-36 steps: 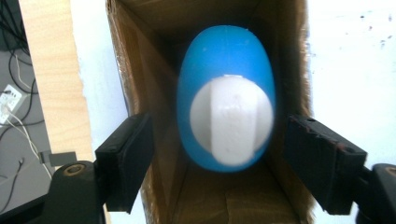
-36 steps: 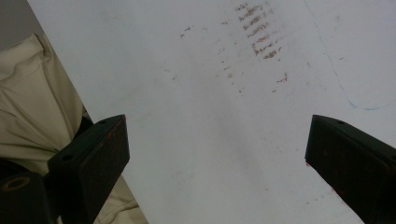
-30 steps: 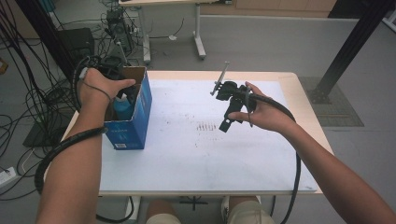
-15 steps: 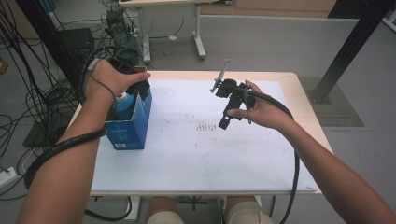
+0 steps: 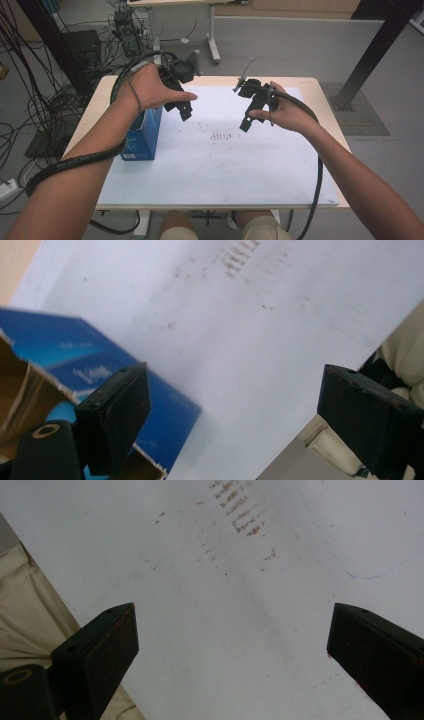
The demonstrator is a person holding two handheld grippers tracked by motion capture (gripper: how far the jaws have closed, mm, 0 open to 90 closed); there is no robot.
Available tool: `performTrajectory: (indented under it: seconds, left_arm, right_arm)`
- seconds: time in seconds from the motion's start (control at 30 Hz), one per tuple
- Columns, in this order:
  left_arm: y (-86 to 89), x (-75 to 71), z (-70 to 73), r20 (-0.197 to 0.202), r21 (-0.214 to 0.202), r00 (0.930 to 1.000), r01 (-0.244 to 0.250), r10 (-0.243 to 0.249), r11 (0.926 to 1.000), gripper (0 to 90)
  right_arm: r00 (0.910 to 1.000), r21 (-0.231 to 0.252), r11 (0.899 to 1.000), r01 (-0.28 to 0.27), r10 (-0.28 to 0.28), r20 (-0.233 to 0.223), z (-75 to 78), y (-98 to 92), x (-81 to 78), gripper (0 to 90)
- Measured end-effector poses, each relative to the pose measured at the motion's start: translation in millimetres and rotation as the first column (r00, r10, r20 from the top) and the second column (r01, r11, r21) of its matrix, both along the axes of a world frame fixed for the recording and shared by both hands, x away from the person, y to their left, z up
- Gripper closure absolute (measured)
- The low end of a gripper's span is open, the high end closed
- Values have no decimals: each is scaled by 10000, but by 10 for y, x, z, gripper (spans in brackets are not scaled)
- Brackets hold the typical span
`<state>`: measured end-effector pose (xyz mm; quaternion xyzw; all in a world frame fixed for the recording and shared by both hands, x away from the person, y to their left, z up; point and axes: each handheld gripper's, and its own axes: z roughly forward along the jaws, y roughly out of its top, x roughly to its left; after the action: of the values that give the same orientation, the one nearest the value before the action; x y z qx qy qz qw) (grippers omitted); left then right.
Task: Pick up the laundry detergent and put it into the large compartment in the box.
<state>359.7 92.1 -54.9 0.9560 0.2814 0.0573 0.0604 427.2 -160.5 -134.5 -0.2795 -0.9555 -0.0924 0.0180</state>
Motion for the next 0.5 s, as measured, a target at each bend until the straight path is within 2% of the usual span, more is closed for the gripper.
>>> performTrajectory:
  seconds: [0.07,0.1,0.17,0.23,0.33,0.47,0.5]
  left_arm:
    - [-82,-74,8,277,134,9984,497,-501,9987,147]
    - [-138,-127,14,472,242,9949,885,-896,9958,150]
    - [-183,-151,17,460,233,9912,1234,-1244,9921,149]
    - [-238,-189,9,475,324,9843,1687,-1701,9851,148]
    - [-275,-213,-17,392,241,9694,2415,-2424,9701,146]
    - [-325,-173,-29,186,269,9577,2865,-2870,9577,143]
    - [-326,-176,-38,215,229,9573,2879,-2884,9574,140]
  right_arm:
    - [10000,3,10000,57,-57,8,1,-26,15,63]
    - [9999,-25,9999,130,-130,-14,4,-34,22,63]
    - [9997,-56,9997,240,-240,-16,3,-50,35,63]
    - [9995,-79,9995,315,-316,-26,-3,-65,54,63]
    - [9994,-73,9993,357,-357,-24,-6,-81,73,63]
    - [9992,-17,9992,408,-408,-24,-6,-106,95,63]
    - [9992,-34,9992,405,-405,-29,-5,-105,101,63]
